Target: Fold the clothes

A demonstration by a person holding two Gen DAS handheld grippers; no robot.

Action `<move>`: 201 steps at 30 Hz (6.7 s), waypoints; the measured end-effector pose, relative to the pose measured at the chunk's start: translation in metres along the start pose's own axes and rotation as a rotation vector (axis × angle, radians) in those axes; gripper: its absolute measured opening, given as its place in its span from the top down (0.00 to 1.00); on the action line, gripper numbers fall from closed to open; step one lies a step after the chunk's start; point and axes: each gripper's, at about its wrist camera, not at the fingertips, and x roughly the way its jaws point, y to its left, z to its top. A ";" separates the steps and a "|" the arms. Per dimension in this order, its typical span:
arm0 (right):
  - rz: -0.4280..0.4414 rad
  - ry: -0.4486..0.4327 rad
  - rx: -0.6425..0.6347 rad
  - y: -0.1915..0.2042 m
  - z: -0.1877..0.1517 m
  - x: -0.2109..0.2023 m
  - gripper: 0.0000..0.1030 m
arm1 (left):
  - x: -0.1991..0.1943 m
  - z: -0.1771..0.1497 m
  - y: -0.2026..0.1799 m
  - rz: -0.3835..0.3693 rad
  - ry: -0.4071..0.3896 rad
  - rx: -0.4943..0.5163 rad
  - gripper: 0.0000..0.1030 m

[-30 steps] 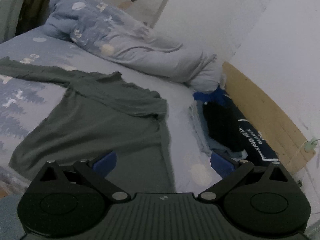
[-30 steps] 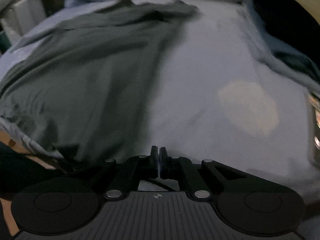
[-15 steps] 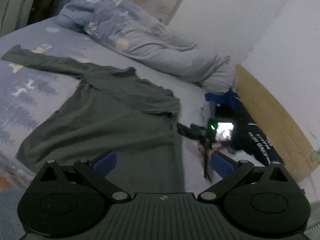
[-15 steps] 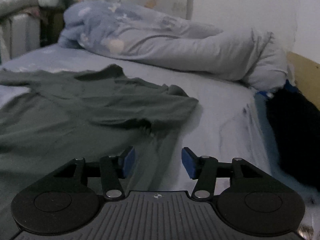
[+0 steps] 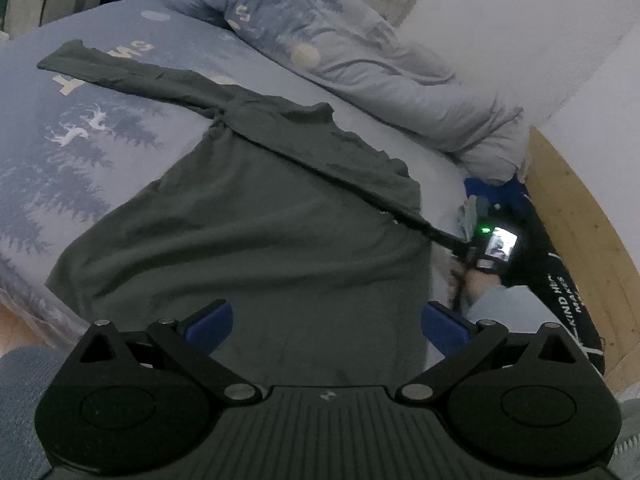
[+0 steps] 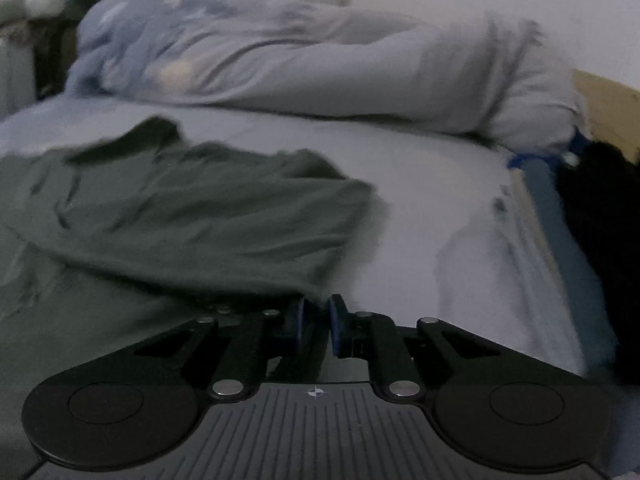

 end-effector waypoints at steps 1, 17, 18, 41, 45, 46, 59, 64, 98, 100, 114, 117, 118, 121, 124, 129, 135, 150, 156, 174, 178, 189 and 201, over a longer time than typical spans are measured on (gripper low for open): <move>0.007 0.003 0.019 -0.006 -0.002 -0.002 0.85 | 0.000 -0.001 0.000 0.004 0.004 -0.004 0.00; -0.064 0.099 0.056 -0.018 -0.049 -0.048 0.57 | -0.039 -0.021 -0.016 -0.013 -0.031 0.018 0.00; -0.065 0.098 0.068 -0.017 -0.052 -0.056 0.57 | -0.045 -0.021 -0.016 -0.013 -0.041 0.017 0.00; 0.378 -0.126 -0.200 0.146 0.050 -0.165 0.32 | 0.012 0.103 0.162 0.193 -0.513 -0.280 0.00; 0.434 -0.132 -0.194 0.177 0.052 -0.164 0.32 | 0.033 0.139 0.254 0.155 -0.588 -0.480 0.00; 0.449 -0.132 -0.191 0.185 0.052 -0.163 0.32 | 0.036 0.146 0.275 0.155 -0.605 -0.525 0.00; 0.498 -0.083 -0.203 0.243 0.043 -0.142 0.31 | 0.085 0.231 0.419 0.202 -0.600 -0.677 0.03; 0.490 -0.074 -0.190 0.242 0.043 -0.141 0.31 | 0.094 0.254 0.423 0.250 -0.572 -0.620 0.07; 0.562 0.082 0.280 0.140 0.026 -0.056 0.20 | 0.163 0.084 0.056 0.049 -0.202 0.203 0.91; 0.580 0.112 0.336 0.147 0.023 -0.040 0.20 | 0.165 0.088 0.060 0.042 -0.201 0.198 0.91; 0.639 0.276 0.590 0.205 0.018 0.046 0.73 | 0.183 0.095 0.070 0.029 -0.178 0.183 0.91; 0.621 0.255 0.460 0.214 0.031 0.046 0.93 | 0.187 0.100 0.064 0.029 -0.188 0.178 0.91; 0.619 0.242 0.418 0.215 0.038 0.044 0.94 | 0.189 0.103 0.062 0.026 -0.194 0.172 0.91; 0.613 0.196 0.308 0.214 0.062 0.038 0.95 | 0.197 0.112 0.047 0.012 -0.223 0.160 0.91; 0.593 0.146 0.243 0.198 0.091 0.032 0.95 | 0.209 0.120 0.022 -0.010 -0.261 0.164 0.91; 0.536 0.080 0.181 0.155 0.130 0.021 0.96 | 0.224 0.130 -0.026 -0.081 -0.310 0.157 0.91; 0.446 0.061 0.139 0.101 0.142 0.023 0.96 | 0.262 0.122 -0.084 -0.151 -0.270 0.177 0.91; 0.289 0.089 0.170 0.012 0.115 0.064 0.96 | 0.352 0.080 -0.150 -0.111 -0.132 0.328 0.91; 0.232 0.099 0.185 -0.020 0.104 0.080 0.96 | 0.358 0.084 -0.160 -0.122 -0.137 0.339 0.87; 0.218 0.066 -0.099 0.108 0.099 0.061 0.49 | 0.266 0.167 0.008 0.016 -0.092 0.278 0.02; 0.372 0.045 -0.185 0.169 0.108 0.055 0.49 | 0.227 0.176 0.086 0.110 -0.142 0.198 0.10; 0.526 0.113 -0.380 0.317 0.148 0.134 0.47 | 0.237 0.173 0.116 0.080 -0.108 0.272 0.20; 0.430 0.126 -0.383 0.369 0.156 0.197 0.97 | 0.235 0.171 0.120 0.074 -0.063 0.292 0.86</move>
